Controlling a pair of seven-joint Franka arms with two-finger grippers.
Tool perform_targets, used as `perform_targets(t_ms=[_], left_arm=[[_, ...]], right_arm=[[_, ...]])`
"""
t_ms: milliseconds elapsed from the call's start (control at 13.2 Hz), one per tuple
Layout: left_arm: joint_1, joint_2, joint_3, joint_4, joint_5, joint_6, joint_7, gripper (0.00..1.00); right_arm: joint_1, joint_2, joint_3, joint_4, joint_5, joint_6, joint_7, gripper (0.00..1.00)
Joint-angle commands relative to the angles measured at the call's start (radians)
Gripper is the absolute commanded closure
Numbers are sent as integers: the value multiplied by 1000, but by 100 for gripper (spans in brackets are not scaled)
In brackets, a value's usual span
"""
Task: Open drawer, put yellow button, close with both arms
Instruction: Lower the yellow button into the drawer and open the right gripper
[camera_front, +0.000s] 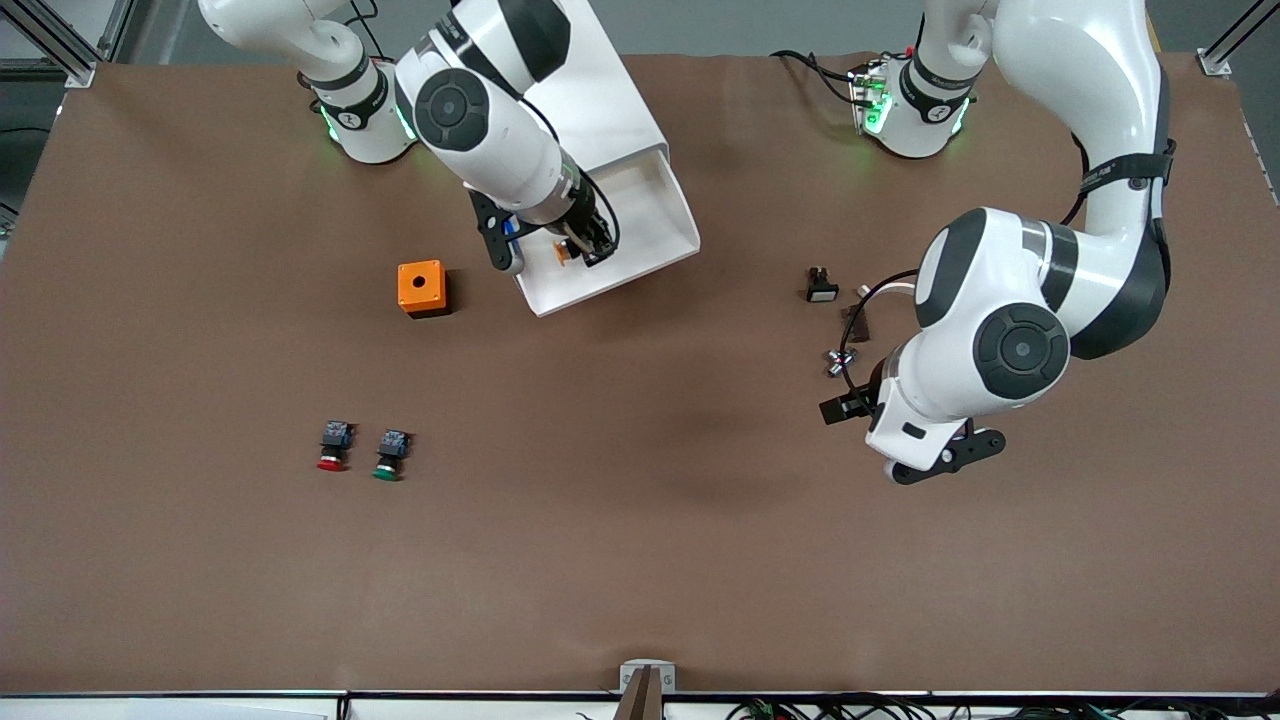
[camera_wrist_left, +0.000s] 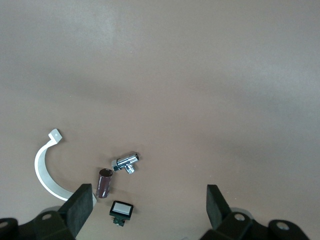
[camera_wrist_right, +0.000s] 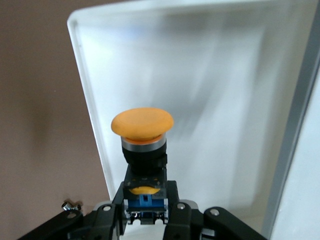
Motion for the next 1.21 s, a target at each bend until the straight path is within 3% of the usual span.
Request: perform_targets(t_ms=[0, 304, 531, 911, 1138], left_arm=[[-10, -31, -11, -33, 25, -5, 31, 0], [-18, -16, -38, -39, 21, 0, 24, 0], [-18, 1, -67, -38, -5, 14, 16, 0], [-36, 19, -71, -33, -13, 35, 11, 0], [-110, 36, -70, -35, -16, 89, -25, 0]], right_arm=[[17, -21, -14, -36, 4, 64, 21, 96], [39, 16, -14, -44, -25, 138, 38, 95], [45, 24, -14, -44, -28, 150, 38, 87], [43, 22, -15, -39, -33, 147, 38, 23], [16, 13, -29, 7, -88, 117, 31, 7]])
